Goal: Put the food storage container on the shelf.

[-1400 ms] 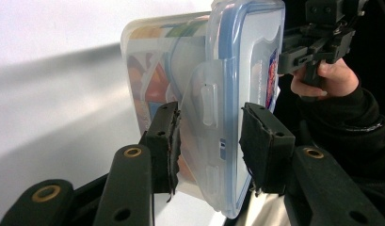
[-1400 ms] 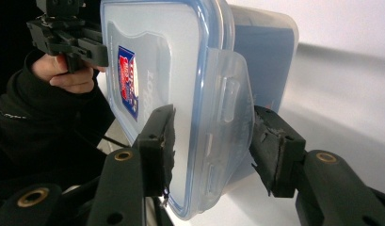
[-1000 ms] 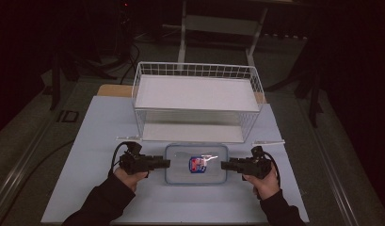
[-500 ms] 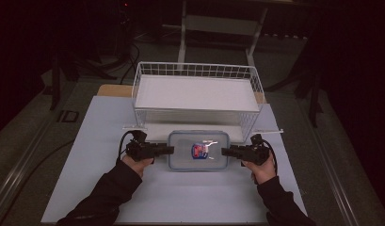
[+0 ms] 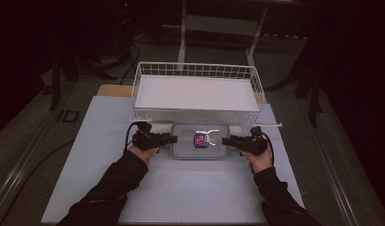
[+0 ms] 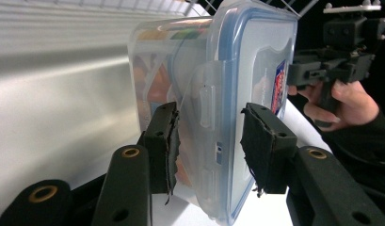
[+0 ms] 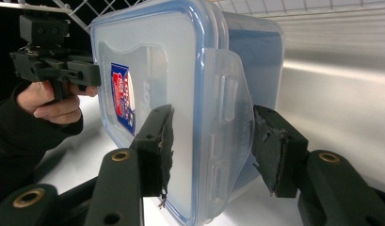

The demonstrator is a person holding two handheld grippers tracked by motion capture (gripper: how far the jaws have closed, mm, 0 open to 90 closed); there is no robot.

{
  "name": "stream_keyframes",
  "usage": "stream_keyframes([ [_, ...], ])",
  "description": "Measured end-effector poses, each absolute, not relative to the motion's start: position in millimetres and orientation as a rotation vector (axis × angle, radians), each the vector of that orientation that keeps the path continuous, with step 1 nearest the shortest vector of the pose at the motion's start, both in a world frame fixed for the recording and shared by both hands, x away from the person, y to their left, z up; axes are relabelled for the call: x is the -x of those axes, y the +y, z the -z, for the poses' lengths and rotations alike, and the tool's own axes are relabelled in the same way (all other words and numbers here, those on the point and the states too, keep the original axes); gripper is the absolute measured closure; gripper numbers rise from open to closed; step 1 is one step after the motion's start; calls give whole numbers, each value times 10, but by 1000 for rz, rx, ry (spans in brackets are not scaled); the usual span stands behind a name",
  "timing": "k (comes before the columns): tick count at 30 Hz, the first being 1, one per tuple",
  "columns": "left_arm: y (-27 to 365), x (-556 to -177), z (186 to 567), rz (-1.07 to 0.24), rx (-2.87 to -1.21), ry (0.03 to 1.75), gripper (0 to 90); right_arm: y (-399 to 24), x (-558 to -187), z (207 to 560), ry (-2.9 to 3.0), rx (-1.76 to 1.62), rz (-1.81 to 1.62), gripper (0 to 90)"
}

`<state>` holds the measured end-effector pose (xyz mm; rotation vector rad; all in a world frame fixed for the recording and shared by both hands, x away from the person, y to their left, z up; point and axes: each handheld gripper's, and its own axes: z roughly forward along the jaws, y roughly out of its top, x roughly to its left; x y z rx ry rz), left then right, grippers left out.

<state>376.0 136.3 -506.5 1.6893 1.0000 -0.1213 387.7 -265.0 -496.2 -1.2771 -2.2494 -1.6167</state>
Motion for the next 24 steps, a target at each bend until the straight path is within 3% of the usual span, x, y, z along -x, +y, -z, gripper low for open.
stream_keyframes([
  [12,1330,-3932,5081,16,-1718,979,550,-2611,-4017,5031,-2250,1326,1688,497],
  [24,1304,-3957,5146,17,-1679,996,531,-2575,-4031,5037,-2250,1401,1681,460],
])
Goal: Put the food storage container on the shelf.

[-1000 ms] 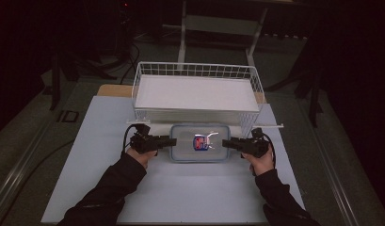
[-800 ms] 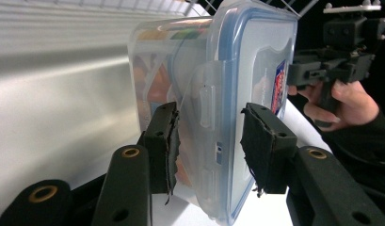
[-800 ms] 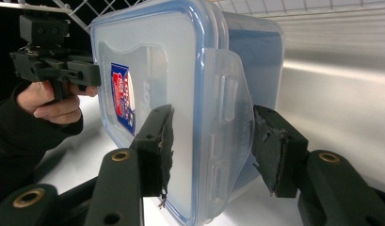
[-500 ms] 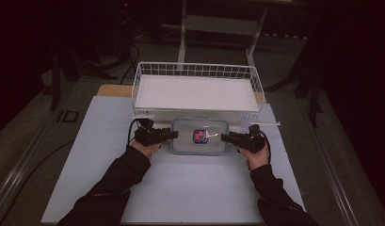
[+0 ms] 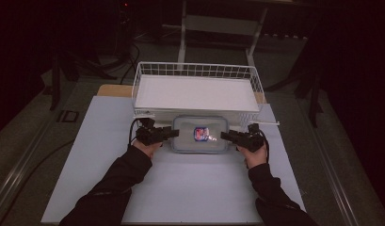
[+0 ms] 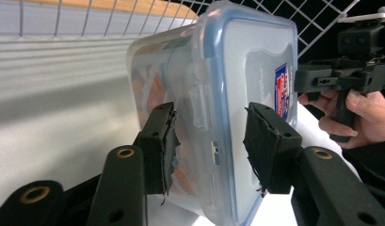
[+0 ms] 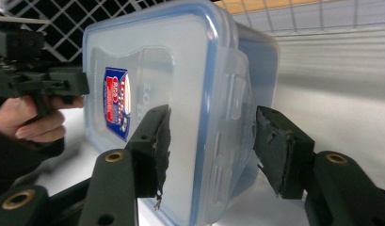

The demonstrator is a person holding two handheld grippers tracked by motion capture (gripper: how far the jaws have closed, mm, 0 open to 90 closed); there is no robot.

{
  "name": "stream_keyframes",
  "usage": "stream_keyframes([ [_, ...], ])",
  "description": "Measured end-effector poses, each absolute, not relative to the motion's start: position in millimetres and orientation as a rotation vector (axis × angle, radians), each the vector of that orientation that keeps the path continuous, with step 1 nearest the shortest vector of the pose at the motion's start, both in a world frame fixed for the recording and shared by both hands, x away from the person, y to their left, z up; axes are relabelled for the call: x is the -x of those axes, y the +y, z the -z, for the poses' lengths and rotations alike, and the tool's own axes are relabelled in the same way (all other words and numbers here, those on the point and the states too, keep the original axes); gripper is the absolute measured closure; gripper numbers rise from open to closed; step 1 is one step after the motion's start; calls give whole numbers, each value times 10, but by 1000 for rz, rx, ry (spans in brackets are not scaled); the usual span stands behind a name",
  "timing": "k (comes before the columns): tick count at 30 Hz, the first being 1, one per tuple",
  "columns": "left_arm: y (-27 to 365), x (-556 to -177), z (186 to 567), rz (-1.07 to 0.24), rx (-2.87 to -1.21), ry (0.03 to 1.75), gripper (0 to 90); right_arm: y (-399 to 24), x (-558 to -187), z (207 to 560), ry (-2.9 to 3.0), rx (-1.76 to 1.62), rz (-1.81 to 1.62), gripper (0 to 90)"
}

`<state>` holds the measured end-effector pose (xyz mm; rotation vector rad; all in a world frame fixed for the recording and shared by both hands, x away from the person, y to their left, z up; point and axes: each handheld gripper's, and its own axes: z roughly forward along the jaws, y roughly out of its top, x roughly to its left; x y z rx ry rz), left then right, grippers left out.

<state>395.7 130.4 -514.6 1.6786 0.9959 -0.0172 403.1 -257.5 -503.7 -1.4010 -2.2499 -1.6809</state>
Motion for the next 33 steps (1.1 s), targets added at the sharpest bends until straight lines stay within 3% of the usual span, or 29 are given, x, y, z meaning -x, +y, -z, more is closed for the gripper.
stream_keyframes([
  [9,1279,-3981,5151,-69,-1642,1045,510,-2511,-4034,5010,-2301,1490,1684,456],
  [17,1240,-3998,5147,-128,-1619,1073,488,-2471,-4049,5002,-2332,1553,1703,396],
  [18,1217,-4003,5142,-191,-1645,1049,488,-2464,-4056,4999,-2334,1563,1705,386],
  [21,1192,-4019,5144,-220,-1644,1064,434,-2439,-4084,4990,-2354,1613,1702,348],
  [26,1184,-4026,5139,-215,-1644,1073,424,-2430,-4062,4998,-2336,1644,1711,344],
  [33,1209,-3854,5023,-209,-1649,1027,287,-2390,-3945,4960,-2414,1601,1715,298],
])
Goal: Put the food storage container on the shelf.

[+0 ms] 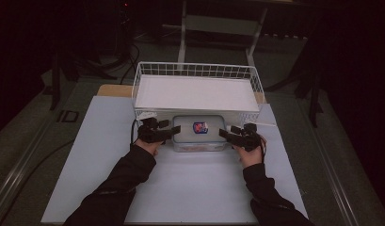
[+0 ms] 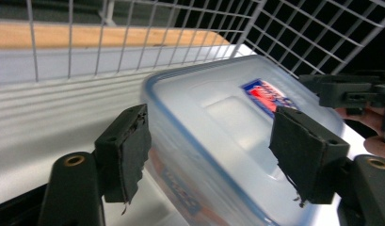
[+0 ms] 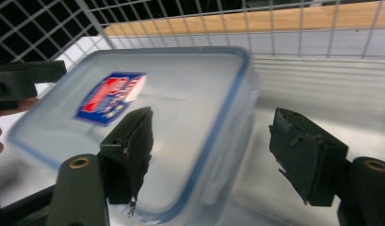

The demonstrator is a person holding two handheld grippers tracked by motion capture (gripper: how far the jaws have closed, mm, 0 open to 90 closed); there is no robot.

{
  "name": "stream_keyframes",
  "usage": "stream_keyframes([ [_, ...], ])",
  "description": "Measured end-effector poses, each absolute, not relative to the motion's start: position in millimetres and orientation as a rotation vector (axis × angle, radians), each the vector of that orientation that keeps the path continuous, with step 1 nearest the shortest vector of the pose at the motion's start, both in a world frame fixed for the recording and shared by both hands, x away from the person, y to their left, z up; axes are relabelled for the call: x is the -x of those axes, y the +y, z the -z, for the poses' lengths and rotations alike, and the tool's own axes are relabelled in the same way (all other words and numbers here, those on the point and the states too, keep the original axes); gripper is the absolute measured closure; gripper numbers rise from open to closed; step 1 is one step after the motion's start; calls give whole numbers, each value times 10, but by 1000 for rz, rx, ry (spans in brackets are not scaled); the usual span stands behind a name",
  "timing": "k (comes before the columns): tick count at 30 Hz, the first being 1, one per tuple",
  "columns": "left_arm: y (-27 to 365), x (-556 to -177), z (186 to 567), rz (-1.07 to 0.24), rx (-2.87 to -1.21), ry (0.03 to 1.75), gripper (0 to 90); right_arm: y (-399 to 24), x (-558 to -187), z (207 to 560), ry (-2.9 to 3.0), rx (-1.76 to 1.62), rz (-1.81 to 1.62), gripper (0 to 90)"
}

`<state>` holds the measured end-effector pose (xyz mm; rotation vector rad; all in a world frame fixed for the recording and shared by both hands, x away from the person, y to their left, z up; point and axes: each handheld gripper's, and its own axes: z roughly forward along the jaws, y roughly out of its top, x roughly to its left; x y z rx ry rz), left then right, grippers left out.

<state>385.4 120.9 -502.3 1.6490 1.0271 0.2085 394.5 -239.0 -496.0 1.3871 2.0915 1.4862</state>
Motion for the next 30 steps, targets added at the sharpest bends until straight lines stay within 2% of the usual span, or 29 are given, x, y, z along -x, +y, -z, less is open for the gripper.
stream_keyframes([
  [2,1224,-3846,5010,-220,-1670,972,217,-2378,-3916,4951,2092,-1371,-1470,294],
  [3,1209,-3765,4974,-168,-1656,1009,217,-2368,-3888,4939,2092,-1343,-1451,294],
  [4,1226,-3750,4970,-157,-1663,1002,152,-2360,-3840,4917,2092,-1316,-1433,293],
  [9,1289,-3641,4931,-155,-1674,966,108,-2361,-3747,4846,2085,-1290,-1443,289],
  [12,1314,-3572,4920,-123,-1657,953,23,-2349,-3655,4781,2085,-1274,-1494,288],
  [19,1247,-3317,4953,-106,-1753,909,6,-2214,-3447,4720,2140,-1201,-1571,295],
  [25,1259,-3121,5015,-73,-1778,888,3,-2081,-3336,4781,2212,-1154,-1570,369],
  [30,1301,-2974,5053,-81,-1795,881,3,-1992,-3287,4842,2262,-1138,-1541,493],
])
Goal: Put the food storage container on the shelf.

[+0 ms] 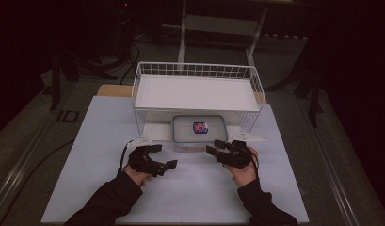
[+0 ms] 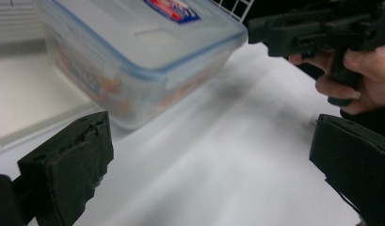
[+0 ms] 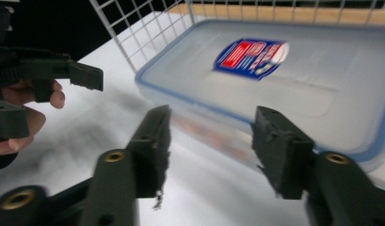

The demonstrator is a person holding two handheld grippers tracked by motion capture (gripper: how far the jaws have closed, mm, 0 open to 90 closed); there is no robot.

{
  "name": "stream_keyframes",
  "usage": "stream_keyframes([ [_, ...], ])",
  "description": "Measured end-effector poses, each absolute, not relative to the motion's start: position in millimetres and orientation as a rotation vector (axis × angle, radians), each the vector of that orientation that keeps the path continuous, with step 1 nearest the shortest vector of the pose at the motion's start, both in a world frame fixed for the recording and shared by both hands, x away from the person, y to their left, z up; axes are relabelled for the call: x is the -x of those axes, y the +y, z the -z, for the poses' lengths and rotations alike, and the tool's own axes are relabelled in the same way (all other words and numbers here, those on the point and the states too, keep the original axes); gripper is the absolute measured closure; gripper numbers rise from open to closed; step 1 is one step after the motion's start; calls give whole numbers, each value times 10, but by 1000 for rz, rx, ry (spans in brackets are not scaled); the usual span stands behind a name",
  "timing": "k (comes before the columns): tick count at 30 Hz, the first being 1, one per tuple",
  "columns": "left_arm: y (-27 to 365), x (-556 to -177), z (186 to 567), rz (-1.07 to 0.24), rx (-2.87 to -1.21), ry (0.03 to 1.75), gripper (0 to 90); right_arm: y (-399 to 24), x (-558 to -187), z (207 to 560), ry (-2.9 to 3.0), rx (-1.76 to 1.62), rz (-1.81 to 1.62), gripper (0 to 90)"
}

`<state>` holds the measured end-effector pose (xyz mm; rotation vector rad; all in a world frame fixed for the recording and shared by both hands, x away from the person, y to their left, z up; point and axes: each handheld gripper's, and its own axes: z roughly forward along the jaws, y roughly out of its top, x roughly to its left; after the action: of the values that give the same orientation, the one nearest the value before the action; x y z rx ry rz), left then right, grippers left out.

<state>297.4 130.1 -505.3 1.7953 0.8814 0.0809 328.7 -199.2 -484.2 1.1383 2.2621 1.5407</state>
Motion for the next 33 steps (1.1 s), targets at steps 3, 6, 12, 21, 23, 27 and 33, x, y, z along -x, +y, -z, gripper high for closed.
stream_keyframes([
  [3,1320,-2879,5080,-98,-1804,878,3,-1963,-3277,4866,2284,-1133,-1528,571],
  [6,1346,-2809,5090,-107,-1797,880,3,-1886,-3255,4902,2338,-1101,-1477,871],
  [12,1370,-2772,5106,-128,-1782,871,3,-1794,-3319,5001,2387,-1116,-1408,900],
  [21,1348,-2763,5143,-153,-1795,869,3,-1675,-3447,5056,2379,-1106,-1363,900],
  [23,1350,-2768,5149,-154,-1787,869,3,-1646,-3497,5061,2375,-1110,-1353,900],
  [27,1363,-2780,5154,-151,-1773,875,4,-1613,-3599,5080,2371,-1126,-1324,900],
  [33,1346,-2758,5145,-180,-1782,844,3,-1578,-3746,5117,2351,-1166,-1321,900],
])
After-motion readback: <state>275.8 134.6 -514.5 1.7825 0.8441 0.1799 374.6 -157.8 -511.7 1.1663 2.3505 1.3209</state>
